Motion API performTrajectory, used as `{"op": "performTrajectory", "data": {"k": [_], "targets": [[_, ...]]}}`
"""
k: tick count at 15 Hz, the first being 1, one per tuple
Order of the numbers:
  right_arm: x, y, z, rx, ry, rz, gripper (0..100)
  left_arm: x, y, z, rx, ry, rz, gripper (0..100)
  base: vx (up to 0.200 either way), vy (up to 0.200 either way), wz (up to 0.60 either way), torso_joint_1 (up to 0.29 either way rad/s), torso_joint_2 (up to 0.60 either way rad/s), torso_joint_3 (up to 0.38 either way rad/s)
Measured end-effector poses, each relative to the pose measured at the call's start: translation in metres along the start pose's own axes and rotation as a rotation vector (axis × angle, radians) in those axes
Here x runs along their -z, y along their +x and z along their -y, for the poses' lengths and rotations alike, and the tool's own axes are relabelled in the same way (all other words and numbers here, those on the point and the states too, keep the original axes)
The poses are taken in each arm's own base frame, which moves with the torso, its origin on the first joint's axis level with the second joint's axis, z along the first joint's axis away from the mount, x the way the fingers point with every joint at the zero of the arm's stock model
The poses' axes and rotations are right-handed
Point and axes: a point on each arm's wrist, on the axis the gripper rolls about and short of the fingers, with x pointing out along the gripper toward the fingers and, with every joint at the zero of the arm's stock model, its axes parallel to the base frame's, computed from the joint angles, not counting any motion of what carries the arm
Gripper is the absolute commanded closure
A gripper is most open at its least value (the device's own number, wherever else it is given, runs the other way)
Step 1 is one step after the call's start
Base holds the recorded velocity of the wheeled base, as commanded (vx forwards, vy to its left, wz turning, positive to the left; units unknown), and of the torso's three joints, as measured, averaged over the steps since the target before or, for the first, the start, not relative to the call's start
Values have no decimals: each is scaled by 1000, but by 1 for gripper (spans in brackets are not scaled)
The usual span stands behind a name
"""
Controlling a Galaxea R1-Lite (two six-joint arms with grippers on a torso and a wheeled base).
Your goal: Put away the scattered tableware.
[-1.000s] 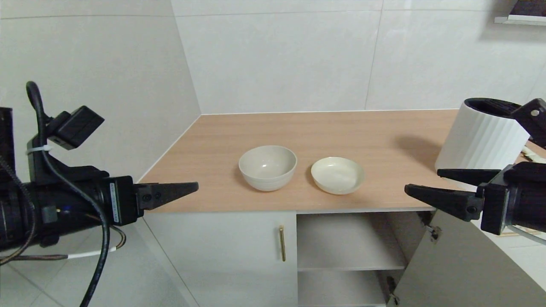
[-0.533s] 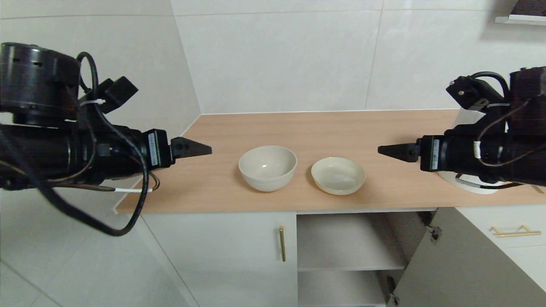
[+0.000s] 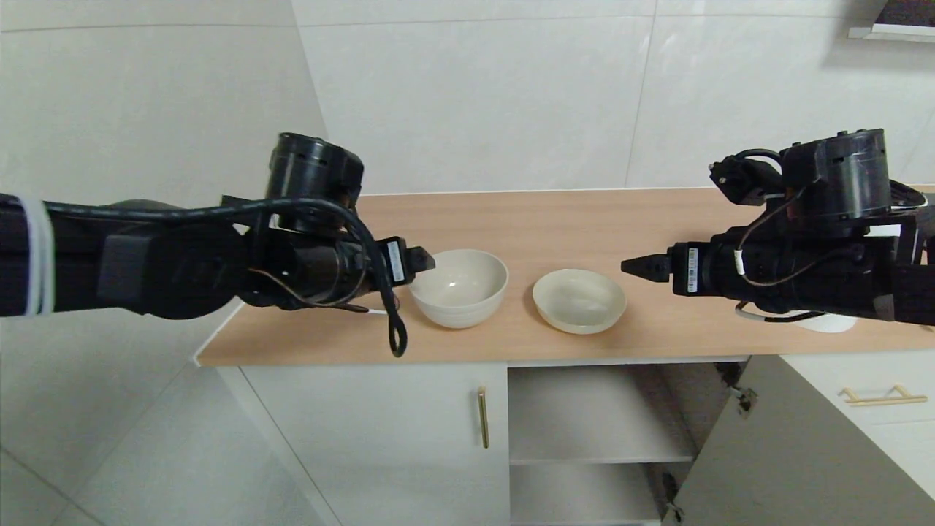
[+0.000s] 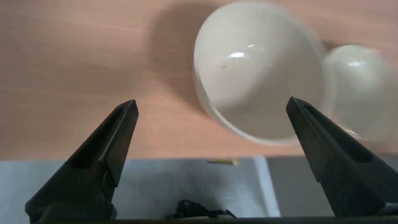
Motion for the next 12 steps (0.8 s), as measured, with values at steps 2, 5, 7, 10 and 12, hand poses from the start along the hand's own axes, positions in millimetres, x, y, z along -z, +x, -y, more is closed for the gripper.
{"op": "performTrajectory", "data": {"k": [2, 5, 7, 10, 12], "targets": [[3, 3, -2, -3, -4, -14, 0, 8, 19, 5, -24, 8, -20, 0, 0, 0, 0, 0, 0, 0], [6, 5, -2, -4, -5, -22, 0, 15, 33, 8, -34, 16, -46, 0, 0, 0, 0, 0, 0, 0], [7, 6, -2, -4, -6, -25, 0, 16, 40, 9, -32, 15, -45, 100, 0, 0, 0, 0, 0, 0], [7, 6, -2, -3, -5, -25, 0, 14, 52, 6, -35, 3, -26, 100, 0, 0, 0, 0, 0, 0], [7, 6, -2, 1, -6, -24, 0, 15, 56, 4, -42, 0, -29, 100, 0, 0, 0, 0, 0, 0]]}}
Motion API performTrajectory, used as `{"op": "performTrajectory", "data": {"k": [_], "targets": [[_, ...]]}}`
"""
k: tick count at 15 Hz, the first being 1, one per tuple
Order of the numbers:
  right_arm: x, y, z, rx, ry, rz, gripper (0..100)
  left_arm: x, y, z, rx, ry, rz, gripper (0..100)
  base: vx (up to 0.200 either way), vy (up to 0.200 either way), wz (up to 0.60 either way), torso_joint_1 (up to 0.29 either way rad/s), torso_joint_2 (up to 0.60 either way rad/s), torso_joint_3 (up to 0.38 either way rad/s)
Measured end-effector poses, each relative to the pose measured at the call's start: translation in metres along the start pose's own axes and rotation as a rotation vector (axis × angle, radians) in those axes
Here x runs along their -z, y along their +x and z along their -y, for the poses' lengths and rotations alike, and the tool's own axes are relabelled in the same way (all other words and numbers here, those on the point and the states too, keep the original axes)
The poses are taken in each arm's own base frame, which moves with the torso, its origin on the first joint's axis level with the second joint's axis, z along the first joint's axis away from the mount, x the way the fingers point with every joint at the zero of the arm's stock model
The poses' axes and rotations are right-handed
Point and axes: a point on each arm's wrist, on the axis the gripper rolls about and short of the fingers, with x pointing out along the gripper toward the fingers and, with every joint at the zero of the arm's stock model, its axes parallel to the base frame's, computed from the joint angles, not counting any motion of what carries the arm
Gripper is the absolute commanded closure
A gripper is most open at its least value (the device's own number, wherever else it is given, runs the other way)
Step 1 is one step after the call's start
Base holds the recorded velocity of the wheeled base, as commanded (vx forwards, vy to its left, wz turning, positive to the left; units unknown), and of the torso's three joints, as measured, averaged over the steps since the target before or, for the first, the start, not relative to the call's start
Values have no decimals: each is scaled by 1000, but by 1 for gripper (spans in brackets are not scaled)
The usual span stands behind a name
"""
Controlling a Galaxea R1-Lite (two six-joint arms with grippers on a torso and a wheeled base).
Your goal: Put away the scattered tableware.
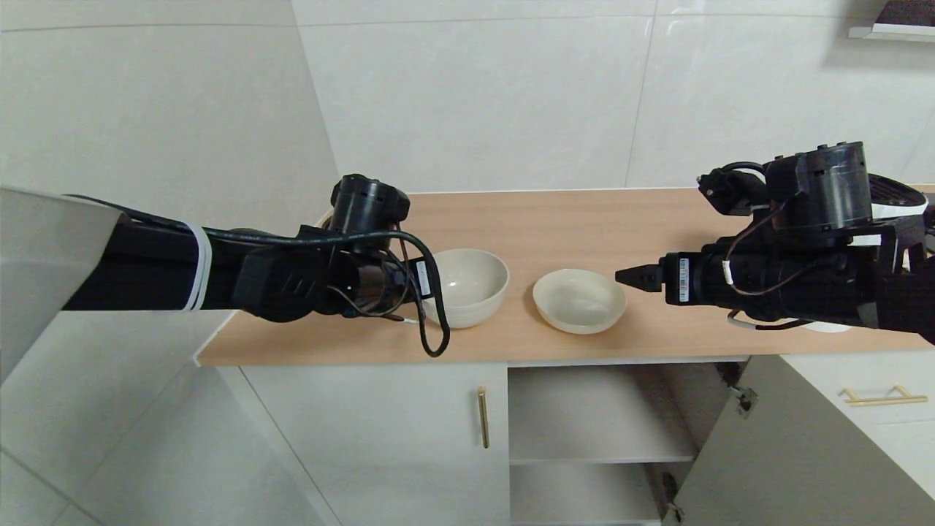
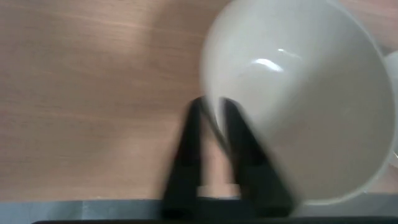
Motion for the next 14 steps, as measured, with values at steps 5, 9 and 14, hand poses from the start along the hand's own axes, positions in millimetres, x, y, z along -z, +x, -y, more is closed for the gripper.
{"op": "performTrajectory", "data": {"k": [5, 9, 14], "targets": [[-3, 0, 0, 27, 3, 14, 0, -6, -9, -2, 5, -35, 19, 100, 0, 0, 0, 0, 0, 0], [-5, 15, 1, 130, 26, 28, 0, -17, -44, -2, 56, -65, 66, 100, 0, 0, 0, 0, 0, 0], [3, 64, 1, 279, 97, 17, 0, -20, -87, -6, 162, -65, 74, 100, 0, 0, 0, 0, 0, 0]]}}
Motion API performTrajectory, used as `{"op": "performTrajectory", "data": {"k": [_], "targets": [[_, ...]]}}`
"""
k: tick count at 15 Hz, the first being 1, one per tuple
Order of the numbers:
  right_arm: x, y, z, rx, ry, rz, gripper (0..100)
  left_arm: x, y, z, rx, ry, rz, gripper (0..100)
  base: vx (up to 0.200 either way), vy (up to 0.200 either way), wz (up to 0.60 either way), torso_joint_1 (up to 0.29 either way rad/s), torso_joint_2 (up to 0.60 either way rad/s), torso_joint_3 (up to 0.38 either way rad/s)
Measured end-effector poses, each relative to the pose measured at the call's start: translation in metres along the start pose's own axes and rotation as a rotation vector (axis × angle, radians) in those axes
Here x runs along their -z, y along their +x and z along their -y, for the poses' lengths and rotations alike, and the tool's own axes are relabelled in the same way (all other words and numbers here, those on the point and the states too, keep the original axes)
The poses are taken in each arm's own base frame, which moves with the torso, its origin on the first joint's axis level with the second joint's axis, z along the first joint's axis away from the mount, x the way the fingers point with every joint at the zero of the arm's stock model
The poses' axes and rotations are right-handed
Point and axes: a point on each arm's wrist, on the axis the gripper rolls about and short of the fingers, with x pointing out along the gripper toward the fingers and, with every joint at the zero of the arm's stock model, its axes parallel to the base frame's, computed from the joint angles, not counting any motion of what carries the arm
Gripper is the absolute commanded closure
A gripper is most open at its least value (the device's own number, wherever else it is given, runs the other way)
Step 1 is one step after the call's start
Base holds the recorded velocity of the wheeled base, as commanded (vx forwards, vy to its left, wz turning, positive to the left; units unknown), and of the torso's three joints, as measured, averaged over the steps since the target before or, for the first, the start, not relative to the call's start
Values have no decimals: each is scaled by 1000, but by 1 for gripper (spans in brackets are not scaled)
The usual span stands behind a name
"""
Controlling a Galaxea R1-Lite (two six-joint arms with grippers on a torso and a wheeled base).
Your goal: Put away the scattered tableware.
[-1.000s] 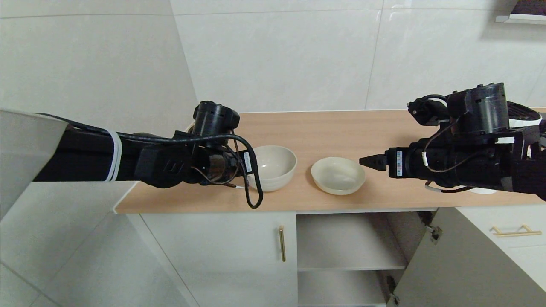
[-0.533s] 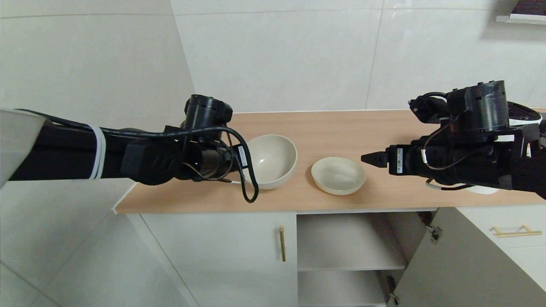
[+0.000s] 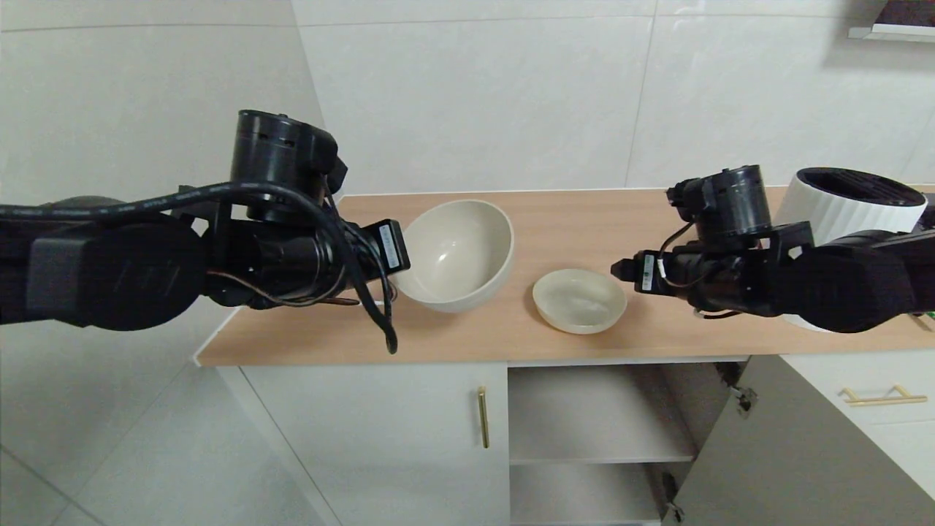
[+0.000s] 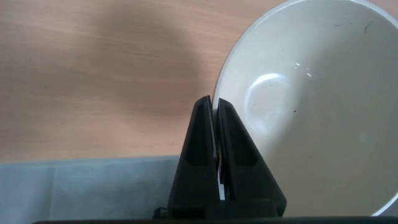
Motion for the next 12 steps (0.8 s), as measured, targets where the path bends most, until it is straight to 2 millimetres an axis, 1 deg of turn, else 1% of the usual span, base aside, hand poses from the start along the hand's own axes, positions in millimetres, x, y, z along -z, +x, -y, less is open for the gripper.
{"op": "performTrajectory", "data": {"k": [3, 5, 11, 12], "targets": [[12, 26, -6, 32, -3, -21, 0, -1, -14, 1, 36, 0, 3, 100, 0, 0, 0, 0, 0, 0], [20, 37, -7, 40, -11, -41, 0, -3, -19, 1, 43, -1, 12, 100, 0, 0, 0, 0, 0, 0], [30, 47, -8, 46, -21, -68, 0, -4, -23, 1, 50, -1, 17, 100, 0, 0, 0, 0, 0, 0], [31, 49, -8, 44, -20, -66, 100, -4, -23, 1, 49, -1, 17, 100, 0, 0, 0, 0, 0, 0]]}}
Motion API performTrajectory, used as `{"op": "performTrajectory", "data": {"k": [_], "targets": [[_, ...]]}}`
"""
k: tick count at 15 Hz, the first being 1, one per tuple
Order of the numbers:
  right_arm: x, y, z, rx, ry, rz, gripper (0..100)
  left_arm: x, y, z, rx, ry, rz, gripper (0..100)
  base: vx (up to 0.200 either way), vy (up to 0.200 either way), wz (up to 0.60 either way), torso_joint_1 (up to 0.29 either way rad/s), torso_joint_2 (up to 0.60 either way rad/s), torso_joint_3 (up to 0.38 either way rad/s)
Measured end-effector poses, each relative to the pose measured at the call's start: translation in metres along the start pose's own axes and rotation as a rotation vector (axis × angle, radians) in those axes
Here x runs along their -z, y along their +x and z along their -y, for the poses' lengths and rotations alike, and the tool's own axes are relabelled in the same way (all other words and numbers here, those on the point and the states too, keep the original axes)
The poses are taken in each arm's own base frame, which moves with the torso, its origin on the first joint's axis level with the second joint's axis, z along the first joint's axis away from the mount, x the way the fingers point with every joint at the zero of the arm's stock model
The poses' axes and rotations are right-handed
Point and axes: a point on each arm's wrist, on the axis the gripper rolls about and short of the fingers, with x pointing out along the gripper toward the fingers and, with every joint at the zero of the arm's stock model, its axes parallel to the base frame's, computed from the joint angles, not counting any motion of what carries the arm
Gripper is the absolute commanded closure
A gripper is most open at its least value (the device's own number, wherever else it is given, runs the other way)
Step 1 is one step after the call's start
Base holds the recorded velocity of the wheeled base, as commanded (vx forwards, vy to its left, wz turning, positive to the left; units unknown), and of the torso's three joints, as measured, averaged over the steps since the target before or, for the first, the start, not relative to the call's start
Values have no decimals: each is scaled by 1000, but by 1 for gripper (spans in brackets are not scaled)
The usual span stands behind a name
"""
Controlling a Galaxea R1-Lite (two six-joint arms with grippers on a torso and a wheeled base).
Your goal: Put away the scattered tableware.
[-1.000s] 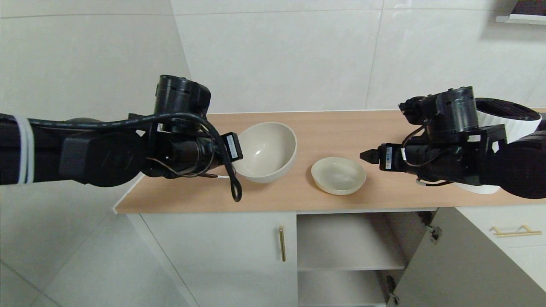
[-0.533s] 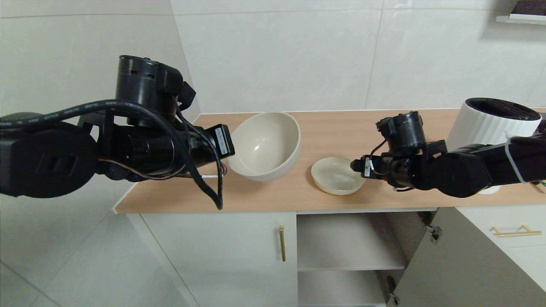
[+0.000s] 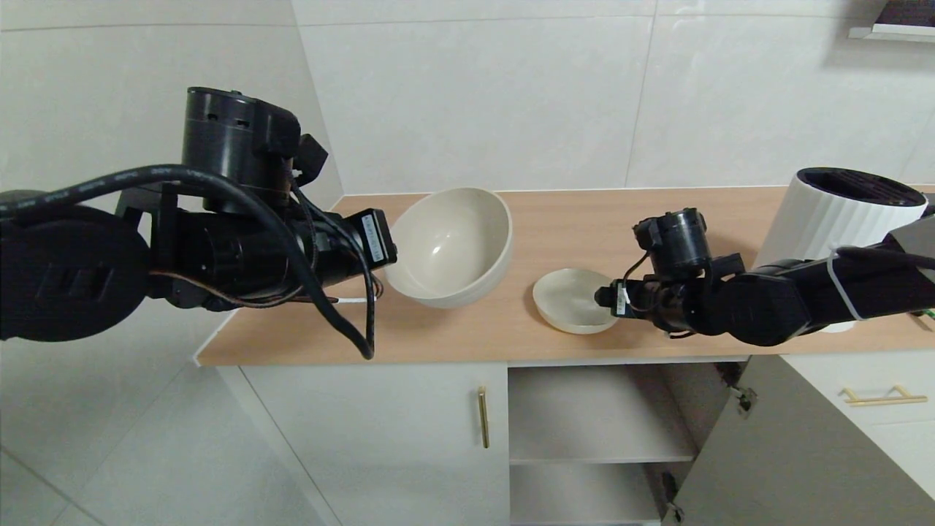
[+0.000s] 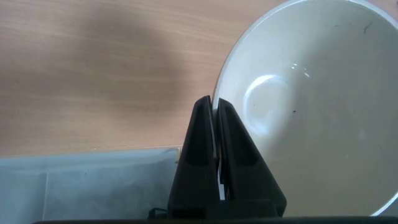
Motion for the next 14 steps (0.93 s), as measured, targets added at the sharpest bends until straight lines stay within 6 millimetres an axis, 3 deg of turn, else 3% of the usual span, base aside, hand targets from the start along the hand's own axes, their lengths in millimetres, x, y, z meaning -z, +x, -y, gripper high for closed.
{"op": "performTrajectory", "data": {"k": [7, 11, 14], "targets": [[-1, 1, -1, -9, 27, 12, 100, -1, -3, 0, 5, -1, 4, 100, 0, 0, 0, 0, 0, 0], [-17, -25, 4, -42, 56, 48, 100, 7, -1, 0, 8, 7, -26, 100, 0, 0, 0, 0, 0, 0], [-17, -55, 15, -117, 46, -6, 100, 17, -3, -6, -8, 11, -56, 100, 0, 0, 0, 0, 0, 0]]}}
